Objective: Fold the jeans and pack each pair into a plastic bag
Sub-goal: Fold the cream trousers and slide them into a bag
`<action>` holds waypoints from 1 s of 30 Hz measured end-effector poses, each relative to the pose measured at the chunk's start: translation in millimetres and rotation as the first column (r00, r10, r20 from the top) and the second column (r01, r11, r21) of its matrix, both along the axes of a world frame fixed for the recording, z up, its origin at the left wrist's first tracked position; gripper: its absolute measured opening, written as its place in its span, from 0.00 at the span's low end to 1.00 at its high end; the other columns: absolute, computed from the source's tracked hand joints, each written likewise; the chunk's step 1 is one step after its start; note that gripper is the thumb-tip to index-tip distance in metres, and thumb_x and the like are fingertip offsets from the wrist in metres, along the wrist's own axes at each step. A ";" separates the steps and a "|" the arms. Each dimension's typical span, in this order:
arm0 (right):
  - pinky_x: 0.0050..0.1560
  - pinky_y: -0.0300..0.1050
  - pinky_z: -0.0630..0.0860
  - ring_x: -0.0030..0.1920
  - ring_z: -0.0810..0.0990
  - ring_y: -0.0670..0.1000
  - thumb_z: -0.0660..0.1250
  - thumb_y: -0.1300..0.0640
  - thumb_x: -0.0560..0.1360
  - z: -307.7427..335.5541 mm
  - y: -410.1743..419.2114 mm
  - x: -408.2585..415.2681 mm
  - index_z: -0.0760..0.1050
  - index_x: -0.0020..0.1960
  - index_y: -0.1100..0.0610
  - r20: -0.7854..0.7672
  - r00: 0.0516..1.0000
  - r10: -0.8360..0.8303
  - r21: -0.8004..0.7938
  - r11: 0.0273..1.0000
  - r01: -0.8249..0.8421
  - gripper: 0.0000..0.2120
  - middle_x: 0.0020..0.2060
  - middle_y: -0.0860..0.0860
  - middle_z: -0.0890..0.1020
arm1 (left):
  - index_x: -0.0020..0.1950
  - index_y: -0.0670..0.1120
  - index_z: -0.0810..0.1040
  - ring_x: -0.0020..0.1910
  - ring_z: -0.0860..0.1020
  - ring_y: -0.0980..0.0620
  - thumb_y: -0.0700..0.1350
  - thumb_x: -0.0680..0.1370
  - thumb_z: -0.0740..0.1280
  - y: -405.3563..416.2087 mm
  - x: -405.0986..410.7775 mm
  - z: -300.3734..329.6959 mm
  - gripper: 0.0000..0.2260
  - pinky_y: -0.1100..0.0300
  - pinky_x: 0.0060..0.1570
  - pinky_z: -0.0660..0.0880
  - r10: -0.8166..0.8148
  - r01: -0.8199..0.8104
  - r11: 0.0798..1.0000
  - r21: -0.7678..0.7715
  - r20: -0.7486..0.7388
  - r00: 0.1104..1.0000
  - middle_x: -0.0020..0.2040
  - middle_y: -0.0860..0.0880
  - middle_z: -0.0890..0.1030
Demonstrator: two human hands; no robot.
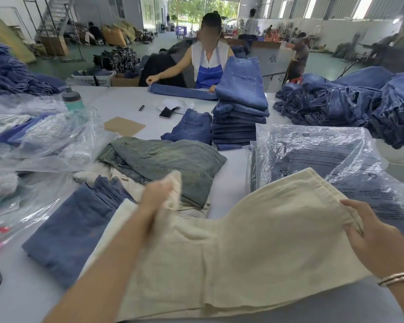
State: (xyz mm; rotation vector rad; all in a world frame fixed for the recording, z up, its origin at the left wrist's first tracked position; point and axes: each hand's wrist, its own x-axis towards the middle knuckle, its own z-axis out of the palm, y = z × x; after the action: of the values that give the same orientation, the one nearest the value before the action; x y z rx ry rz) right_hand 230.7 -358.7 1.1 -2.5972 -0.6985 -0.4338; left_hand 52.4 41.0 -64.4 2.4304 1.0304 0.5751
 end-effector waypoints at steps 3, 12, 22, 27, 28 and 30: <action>0.29 0.50 0.71 0.31 0.81 0.62 0.70 0.62 0.71 -1.8 -3.1 2.1 0.66 0.61 0.45 0.022 1.000 0.013 -0.007 1.000 -0.012 0.24 0.30 0.56 0.81 | 0.67 0.44 0.74 0.65 0.72 0.46 0.60 0.80 0.57 -91.9 25.2 -72.8 0.24 0.50 0.67 0.67 -0.441 0.363 0.895 -0.260 -0.391 0.808 0.67 0.41 0.73; 0.37 0.51 0.70 0.43 0.81 0.64 0.72 0.62 0.69 -8.1 2.1 -5.6 0.73 0.57 0.50 -0.026 0.999 0.030 0.082 0.996 -0.028 0.19 0.43 0.58 0.82 | 0.78 0.54 0.53 0.78 0.52 0.46 0.73 0.67 0.61 -145.0 -35.0 -116.4 0.45 0.47 0.73 0.55 -0.533 0.529 0.828 -0.184 -0.552 0.641 0.79 0.42 0.47; 0.35 0.32 0.68 0.34 0.74 0.47 0.73 0.53 0.69 7.5 13.4 -10.3 0.69 0.35 0.46 -0.111 0.969 0.222 0.228 0.954 -0.193 0.13 0.30 0.48 0.76 | 0.76 0.52 0.50 0.41 0.85 0.50 0.39 0.83 0.40 -106.0 -130.8 -127.0 0.21 0.32 0.36 0.75 -0.242 0.467 0.778 0.421 -0.485 0.840 0.45 0.46 0.86; 0.28 0.44 0.63 0.31 0.69 0.54 0.67 0.55 0.76 23.2 -19.5 34.4 0.69 0.37 0.55 -0.355 0.934 0.050 0.393 0.914 0.100 0.12 0.28 0.55 0.72 | 0.77 0.54 0.49 0.43 0.85 0.50 0.36 0.83 0.40 -92.4 -155.6 -132.9 0.24 0.27 0.39 0.71 -0.165 0.402 0.839 0.366 -0.534 0.829 0.48 0.46 0.85; 0.28 0.44 0.62 0.31 0.68 0.54 0.67 0.57 0.76 21.5 -24.5 39.0 0.69 0.36 0.58 -0.397 0.917 0.023 0.371 0.918 0.138 0.13 0.28 0.55 0.70 | 0.78 0.52 0.45 0.45 0.85 0.49 0.36 0.83 0.40 -92.8 -156.8 -135.6 0.25 0.27 0.40 0.71 -0.165 0.392 0.850 0.352 -0.530 0.832 0.50 0.46 0.85; 0.26 0.41 0.63 0.30 0.68 0.52 0.67 0.58 0.76 15.8 -27.2 42.0 0.70 0.36 0.62 -0.459 0.888 0.020 0.362 0.917 0.166 0.13 0.29 0.57 0.71 | 0.77 0.54 0.47 0.46 0.84 0.49 0.35 0.80 0.43 -101.8 -149.4 -136.7 0.27 0.26 0.39 0.71 -0.195 0.389 0.877 0.281 -0.532 0.824 0.50 0.45 0.85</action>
State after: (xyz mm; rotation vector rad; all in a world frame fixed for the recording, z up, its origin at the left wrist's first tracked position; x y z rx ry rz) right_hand 272.7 -385.9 17.0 -2.2182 -0.3071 0.0282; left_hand -97.0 -60.9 -201.1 3.1112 0.7222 0.0336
